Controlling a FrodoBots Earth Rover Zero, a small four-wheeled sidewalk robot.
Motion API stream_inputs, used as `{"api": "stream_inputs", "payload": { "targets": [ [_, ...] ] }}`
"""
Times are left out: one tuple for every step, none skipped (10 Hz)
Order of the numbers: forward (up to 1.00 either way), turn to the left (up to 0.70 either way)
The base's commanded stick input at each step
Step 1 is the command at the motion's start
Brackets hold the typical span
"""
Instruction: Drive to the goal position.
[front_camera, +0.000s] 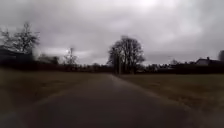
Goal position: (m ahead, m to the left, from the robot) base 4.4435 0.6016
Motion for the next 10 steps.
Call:
{"api": "stream_inputs", "payload": {
  "targets": [
    [1.0,0.0],
    [1.0,0.0],
    [1.0,0.0],
    [1.0,0.0],
    [1.0,0.0],
    [1.0,0.0],
    [1.0,0.0],
    [1.0,0.0],
    [1.0,0.0],
    [1.0,0.0]
  ]
}}
